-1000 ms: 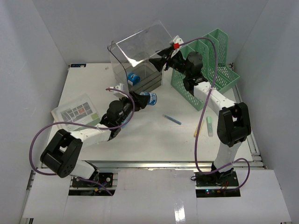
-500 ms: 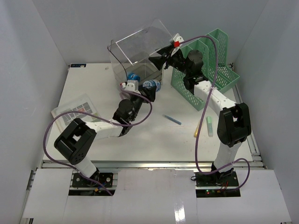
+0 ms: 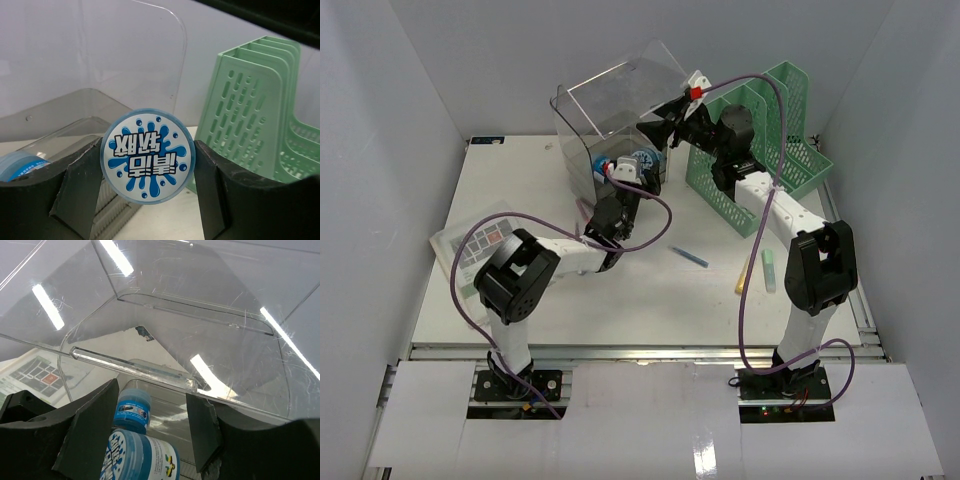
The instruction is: Organize the desk
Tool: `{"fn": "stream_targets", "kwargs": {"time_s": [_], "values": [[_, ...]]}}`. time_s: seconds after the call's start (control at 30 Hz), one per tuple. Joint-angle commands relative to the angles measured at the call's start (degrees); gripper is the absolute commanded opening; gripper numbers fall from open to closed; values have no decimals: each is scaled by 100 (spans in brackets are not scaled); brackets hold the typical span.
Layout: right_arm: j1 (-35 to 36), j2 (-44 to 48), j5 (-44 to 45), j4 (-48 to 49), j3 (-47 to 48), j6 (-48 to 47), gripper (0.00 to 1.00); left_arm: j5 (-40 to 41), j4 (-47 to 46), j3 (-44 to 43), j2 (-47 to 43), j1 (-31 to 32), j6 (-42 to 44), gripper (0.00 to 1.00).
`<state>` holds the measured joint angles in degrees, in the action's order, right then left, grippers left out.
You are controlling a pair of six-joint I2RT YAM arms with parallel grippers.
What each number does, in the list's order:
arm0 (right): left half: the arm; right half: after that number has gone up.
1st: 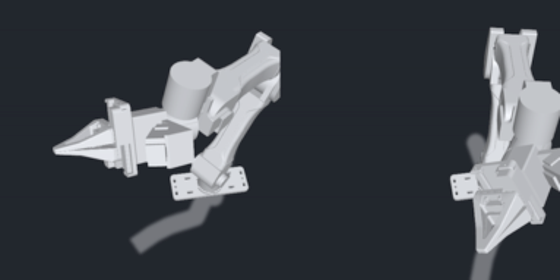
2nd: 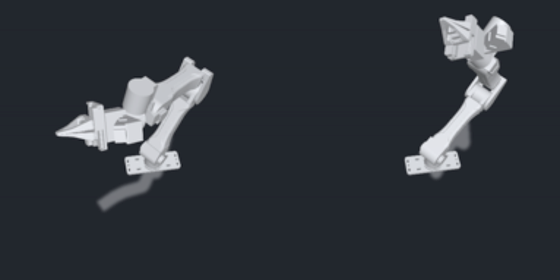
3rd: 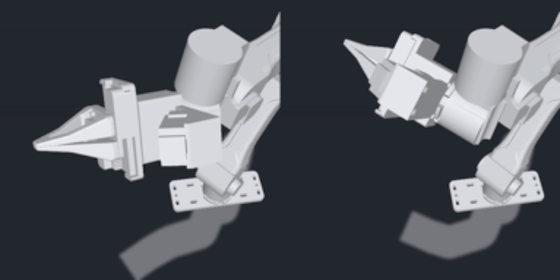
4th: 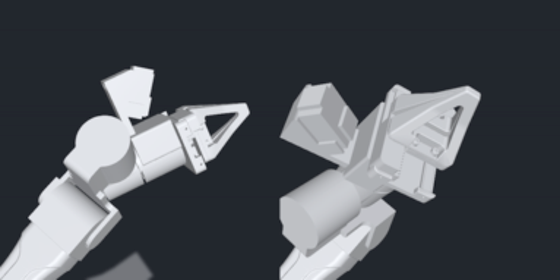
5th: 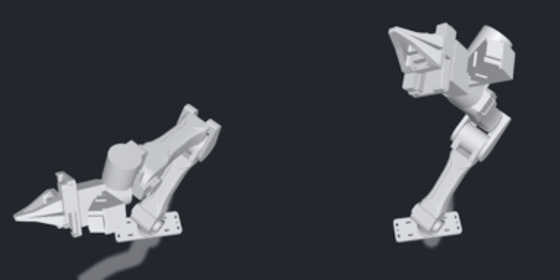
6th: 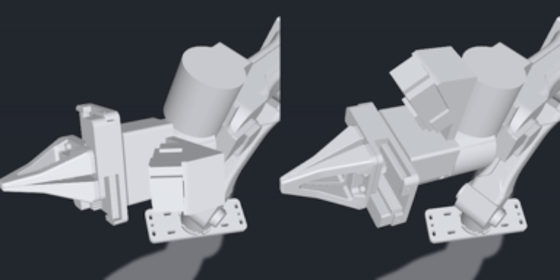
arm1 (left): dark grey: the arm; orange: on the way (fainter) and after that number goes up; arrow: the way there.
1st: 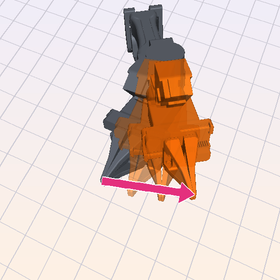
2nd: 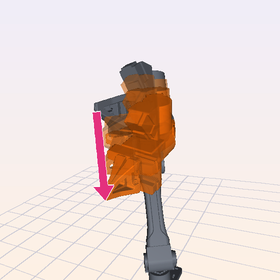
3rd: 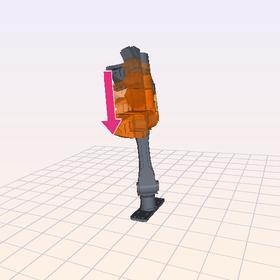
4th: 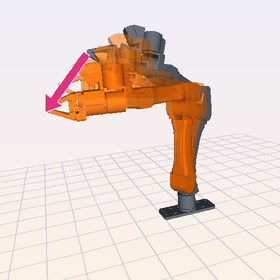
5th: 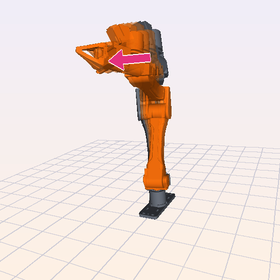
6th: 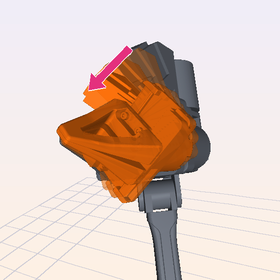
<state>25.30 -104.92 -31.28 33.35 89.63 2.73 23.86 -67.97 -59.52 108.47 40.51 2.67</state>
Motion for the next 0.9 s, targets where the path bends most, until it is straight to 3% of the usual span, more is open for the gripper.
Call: {"fn": "stream_targets", "kwargs": {"time_s": [0.0,0.33,0.87], "values": [[41,223,-36,242,345,43,62,432,-614,-546,142,18,517,0],[63,253,-45,251,301,70,63,780,-461,-1352,835,-79,733,0],[54,280,-36,315,266,142,63,981,164,-1701,1124,-391,581,0]]}}
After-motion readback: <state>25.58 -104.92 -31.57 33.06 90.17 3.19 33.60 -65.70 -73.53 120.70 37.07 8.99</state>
